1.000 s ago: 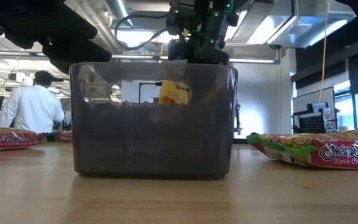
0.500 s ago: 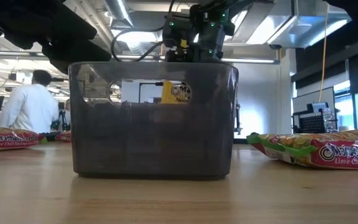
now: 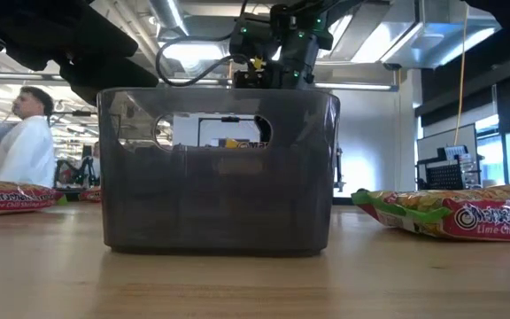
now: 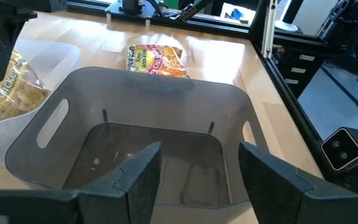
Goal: Sort Maruchan noodles
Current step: Put the yellow noodle pack into the transparent bin
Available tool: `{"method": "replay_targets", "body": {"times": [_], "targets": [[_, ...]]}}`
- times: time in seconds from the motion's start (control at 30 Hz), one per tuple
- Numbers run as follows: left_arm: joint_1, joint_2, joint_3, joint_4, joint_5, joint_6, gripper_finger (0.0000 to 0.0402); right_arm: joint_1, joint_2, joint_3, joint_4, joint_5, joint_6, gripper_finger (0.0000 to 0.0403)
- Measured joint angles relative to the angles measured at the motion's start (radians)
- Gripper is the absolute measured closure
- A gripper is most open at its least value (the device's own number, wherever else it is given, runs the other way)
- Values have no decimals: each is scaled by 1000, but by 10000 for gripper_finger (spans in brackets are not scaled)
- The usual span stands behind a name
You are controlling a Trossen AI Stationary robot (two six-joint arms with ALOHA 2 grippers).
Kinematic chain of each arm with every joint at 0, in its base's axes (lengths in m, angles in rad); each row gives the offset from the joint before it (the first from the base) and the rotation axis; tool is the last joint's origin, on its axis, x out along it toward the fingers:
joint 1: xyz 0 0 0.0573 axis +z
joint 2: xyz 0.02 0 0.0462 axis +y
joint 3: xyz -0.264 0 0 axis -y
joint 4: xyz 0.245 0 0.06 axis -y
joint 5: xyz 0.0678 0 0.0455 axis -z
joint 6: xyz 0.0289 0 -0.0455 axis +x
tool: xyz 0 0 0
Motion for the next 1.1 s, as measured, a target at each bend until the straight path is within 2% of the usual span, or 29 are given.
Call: {"method": "replay_targets", "body": {"times": [0.17,0.47,0.6,0.7,0.77,0.93,1.03,1.1], "targets": [[0,0,0,-2,0,0,194,0,0,11,-21,2,0,135],[0,0,0,-1,0,-5,194,31,-23,160,-214,-14,24,134],[0,0,0,9,0,-8,194,52,-88,131,-266,-17,79,134],[5,0,0,18,0,-11,194,81,-171,66,-278,-15,137,134],[14,0,0,17,0,-31,194,109,-245,-6,-225,-3,174,134],[32,0,30,-3,0,-51,194,189,-456,-280,-42,34,267,134],[24,0,108,-129,5,-66,194,244,-591,-463,108,66,342,134],[14,-7,190,-304,14,-120,194,294,-669,-576,216,85,391,134]]}}
